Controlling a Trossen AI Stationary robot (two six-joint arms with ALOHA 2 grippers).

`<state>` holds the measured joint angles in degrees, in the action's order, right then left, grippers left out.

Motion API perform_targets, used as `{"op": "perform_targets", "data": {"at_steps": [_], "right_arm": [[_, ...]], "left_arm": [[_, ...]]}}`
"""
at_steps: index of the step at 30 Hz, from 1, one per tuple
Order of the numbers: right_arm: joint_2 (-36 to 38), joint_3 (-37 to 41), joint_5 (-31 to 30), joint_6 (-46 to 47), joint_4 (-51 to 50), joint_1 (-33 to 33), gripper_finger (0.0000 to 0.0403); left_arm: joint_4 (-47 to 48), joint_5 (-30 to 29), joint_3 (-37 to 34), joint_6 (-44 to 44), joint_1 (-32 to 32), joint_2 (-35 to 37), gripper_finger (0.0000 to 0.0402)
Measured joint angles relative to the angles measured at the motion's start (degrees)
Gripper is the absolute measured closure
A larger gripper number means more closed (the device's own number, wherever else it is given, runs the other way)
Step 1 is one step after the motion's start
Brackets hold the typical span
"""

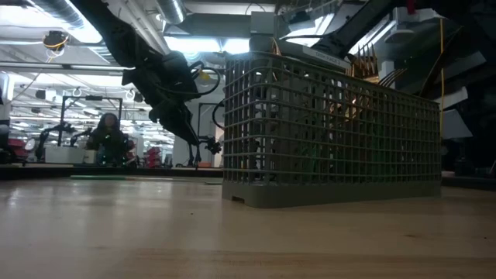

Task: Sort silverware
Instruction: Put the gold knife into the gray silverware organizer

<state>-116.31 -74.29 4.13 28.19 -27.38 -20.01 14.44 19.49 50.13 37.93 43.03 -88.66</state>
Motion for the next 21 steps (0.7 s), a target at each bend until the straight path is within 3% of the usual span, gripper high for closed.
{"op": "perform_targets", "data": {"at_steps": [21], "right_arm": [[-0.41, -15.44, -1.34, -4.63, -15.56, 0.07, 0.0375]], "left_arm": [[4.16, 0.0, 0.0, 0.07, 5.96, 0.0, 0.0306]]}}
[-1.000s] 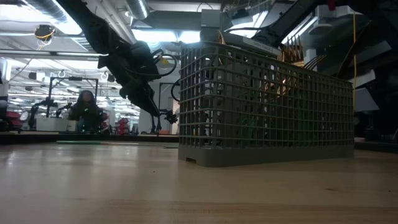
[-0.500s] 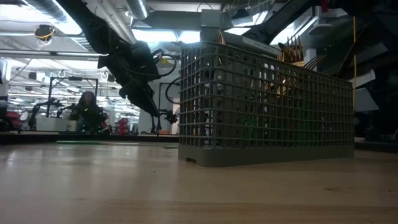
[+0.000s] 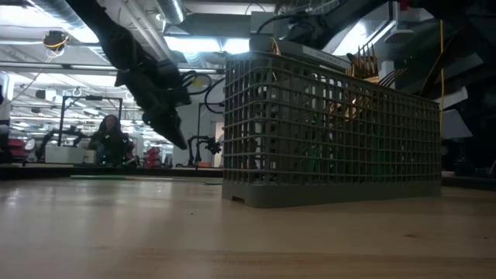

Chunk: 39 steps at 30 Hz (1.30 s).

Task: Sort silverware
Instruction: Put the gold knife into the gray silverware organizer

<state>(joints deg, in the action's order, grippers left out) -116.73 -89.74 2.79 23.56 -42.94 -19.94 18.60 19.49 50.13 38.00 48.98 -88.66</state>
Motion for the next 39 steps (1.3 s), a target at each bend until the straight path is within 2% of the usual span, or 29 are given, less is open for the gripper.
{"op": "perform_targets", "data": {"at_steps": [10, 19, 26, 30, 34, 39], "right_arm": [[0.13, -11.16, -1.25, -3.1, -8.38, 0.04, 0.0374], [0.2, -22.76, -3.33, -4.45, -18.27, 0.04, 0.0374], [0.22, -33.57, -3.74, -4.43, -26.27, 0.11, 0.0373], [0.26, -39.58, -5.82, -4.37, -31.92, 0.54, 0.0373], [0.3, -45.2, -10.5, -3.71, -38.63, 2.08, 0.0373], [4.2, -43.97, -14.56, -0.91, -42.72, 5.21, 0.0373]], "left_arm": [[0.08, 0.09, 0.0, -0.03, 0.86, 0.0, 0.0306], [0.06, 6.46, 0.0, 1.63, 0.84, 0.0, 0.0306], [0.04, 7.0, 0.0, 1.66, 0.93, 0.0, 0.0306], [0.04, 7.17, 0.0, 1.51, 1.04, 0.0, 0.0306], [-0.04, 7.19, 0.0, 1.12, 1.04, 0.0, 0.0306], [-1.92, 7.27, 0.0, -2.51, 1.04, 0.0, 0.0306]]}}
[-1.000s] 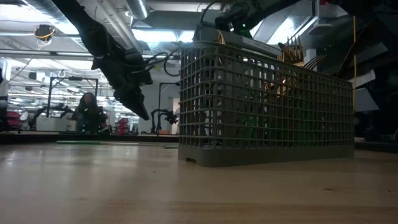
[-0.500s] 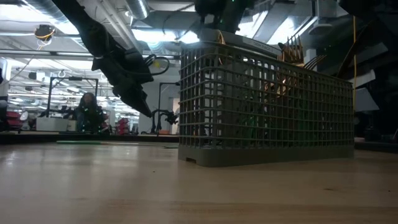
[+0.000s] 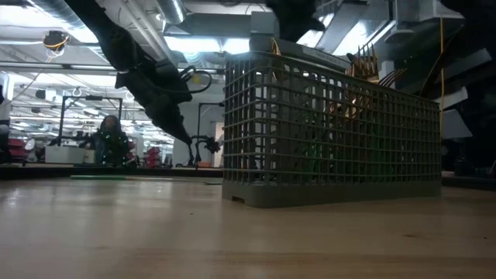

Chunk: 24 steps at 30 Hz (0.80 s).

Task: Sort silverware
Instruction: Put the gold knife into the gray silverware organizer

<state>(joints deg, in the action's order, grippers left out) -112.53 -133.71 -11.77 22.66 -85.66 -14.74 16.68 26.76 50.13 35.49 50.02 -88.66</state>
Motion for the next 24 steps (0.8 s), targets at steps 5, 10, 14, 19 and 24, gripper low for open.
{"op": "perform_targets", "data": {"at_steps": [5, 10, 14, 19, 24], "right_arm": [[3.46, 0.0, -8.86, 5.07, -4.64, 5.19, 0.0373], [7.39, 0.0, -14.59, 9.29, -4.38, 12.77, 0.0373], [10.18, 0.95, -24.12, 13.4, -4.32, 20.21, 0.0381], [13.82, 6.34, -35.95, 20.33, -4.34, 29.65, 0.0383], [17.83, 17.83, -43.45, 30.67, -4.33, 35.41, 0.0383]], "left_arm": [[-1.73, 0.13, 0.0, -4.32, -0.11, 0.0, 0.0306], [-3.01, 0.13, 0.0, -9.0, -0.38, 0.0, 0.0306], [-2.89, 0.13, 0.0, -10.29, -1.2, 0.0, 0.0306], [-2.75, 0.12, 0.0, -11.44, -2.76, 0.0, 0.0306], [-2.75, 0.11, 0.0, -12.23, -4.9, 0.0, 0.0306]]}}
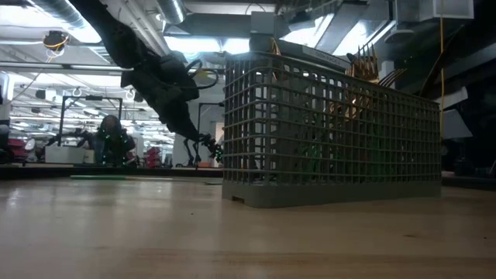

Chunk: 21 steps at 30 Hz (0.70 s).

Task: Sort silverware
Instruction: Put the gold knife into the gray silverware organizer

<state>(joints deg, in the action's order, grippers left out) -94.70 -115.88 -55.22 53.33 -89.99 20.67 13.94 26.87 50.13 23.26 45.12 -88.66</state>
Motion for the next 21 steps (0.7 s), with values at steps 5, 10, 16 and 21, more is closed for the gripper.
{"op": "perform_targets", "data": {"at_steps": [5, 10, 16, 21], "right_arm": [[3.93, 13.19, -3.05, 14.64, -0.06, 3.55, 0.0382], [5.77, 23.26, -6.04, 26.35, -0.06, 7.93, 0.0383], [6.21, 33.16, -11.21, 34.75, 0.06, 11.34, 0.0382], [6.21, 41.07, -11.26, 39.97, 0.02, 11.6, 0.0383]], "left_arm": [[0.02, 0.01, 0.0, -0.9, -2.19, 0.0, 0.0306], [0.02, 0.0, 0.0, -0.85, -4.12, 0.0, 0.0306], [0.02, 0.0, 0.0, -1.79, -5.79, 0.0, 0.0306], [0.02, -0.02, 0.0, -2.53, -6.83, 0.0, 0.0306]]}}
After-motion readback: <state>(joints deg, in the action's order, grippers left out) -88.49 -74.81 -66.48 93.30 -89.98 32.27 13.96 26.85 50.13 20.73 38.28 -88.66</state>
